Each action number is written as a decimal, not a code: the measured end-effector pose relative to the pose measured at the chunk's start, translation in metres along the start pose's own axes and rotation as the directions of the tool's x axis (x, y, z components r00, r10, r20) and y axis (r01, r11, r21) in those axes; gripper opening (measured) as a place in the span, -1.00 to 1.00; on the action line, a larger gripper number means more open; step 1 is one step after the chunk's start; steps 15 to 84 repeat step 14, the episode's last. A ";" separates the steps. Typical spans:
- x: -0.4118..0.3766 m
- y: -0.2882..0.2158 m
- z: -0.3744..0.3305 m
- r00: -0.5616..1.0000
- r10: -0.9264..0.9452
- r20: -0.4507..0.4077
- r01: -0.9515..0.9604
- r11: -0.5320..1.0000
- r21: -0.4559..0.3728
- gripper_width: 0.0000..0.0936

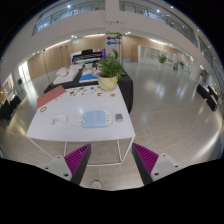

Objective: Unplug charger

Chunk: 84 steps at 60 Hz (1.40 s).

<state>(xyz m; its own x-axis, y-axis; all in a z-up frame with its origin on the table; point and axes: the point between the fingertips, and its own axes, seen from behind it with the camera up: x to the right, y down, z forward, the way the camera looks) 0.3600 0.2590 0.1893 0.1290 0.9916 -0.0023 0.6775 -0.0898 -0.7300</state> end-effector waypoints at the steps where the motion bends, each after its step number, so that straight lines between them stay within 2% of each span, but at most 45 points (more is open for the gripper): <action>1: -0.001 0.003 -0.003 1.000 -0.003 0.004 0.003 1.000 0.000 0.81; 14: -0.001 0.020 -0.017 0.999 -0.038 -0.015 0.038 0.999 0.018 0.81; 84: -0.001 0.020 -0.017 0.999 -0.038 -0.015 0.038 0.999 0.018 0.81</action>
